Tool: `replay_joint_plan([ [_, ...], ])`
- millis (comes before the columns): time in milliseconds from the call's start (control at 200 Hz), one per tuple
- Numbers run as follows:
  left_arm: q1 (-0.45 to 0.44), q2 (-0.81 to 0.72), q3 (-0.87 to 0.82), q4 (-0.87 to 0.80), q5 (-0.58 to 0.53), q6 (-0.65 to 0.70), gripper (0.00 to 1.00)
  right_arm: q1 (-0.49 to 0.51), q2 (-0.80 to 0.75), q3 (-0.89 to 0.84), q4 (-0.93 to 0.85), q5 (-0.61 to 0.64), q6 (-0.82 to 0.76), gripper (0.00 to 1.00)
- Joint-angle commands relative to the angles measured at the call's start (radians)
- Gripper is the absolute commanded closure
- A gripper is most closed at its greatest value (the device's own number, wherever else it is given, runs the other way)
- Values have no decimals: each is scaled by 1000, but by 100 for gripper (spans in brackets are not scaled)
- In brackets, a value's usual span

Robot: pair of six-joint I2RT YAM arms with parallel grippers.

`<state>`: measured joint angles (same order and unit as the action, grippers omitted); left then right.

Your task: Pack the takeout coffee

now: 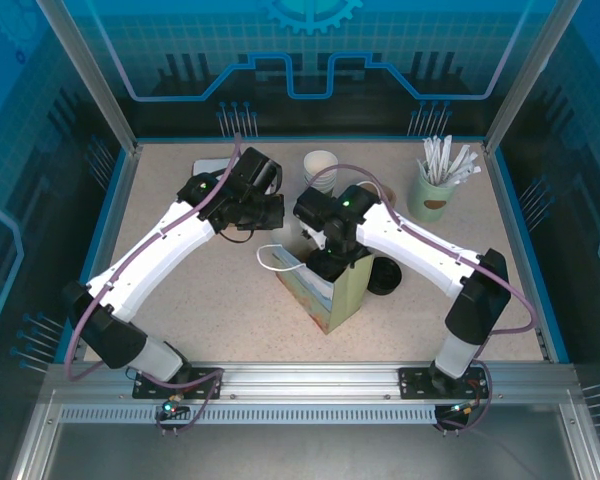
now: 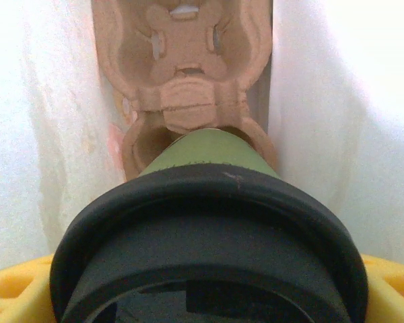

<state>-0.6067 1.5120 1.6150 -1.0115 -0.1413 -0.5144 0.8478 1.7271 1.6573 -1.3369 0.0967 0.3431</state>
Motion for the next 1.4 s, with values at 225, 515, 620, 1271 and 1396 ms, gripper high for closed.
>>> replay_joint_plan([
  [225,-2,14,18,-23,8,17,91,-29,63,82,14,-25,13,24],
  [515,-1,11,13,-20,3,13,91,-34,95,57,38,13,14,25],
  [620,-1,10,16,-21,-1,13,91,-33,91,31,48,27,16,25],
  [1271,14,17,17,-44,-47,-1,90,-24,-57,-92,26,21,43,25],
  [1396,16,21,18,-48,-47,-1,90,-21,-55,-103,27,16,41,25],
])
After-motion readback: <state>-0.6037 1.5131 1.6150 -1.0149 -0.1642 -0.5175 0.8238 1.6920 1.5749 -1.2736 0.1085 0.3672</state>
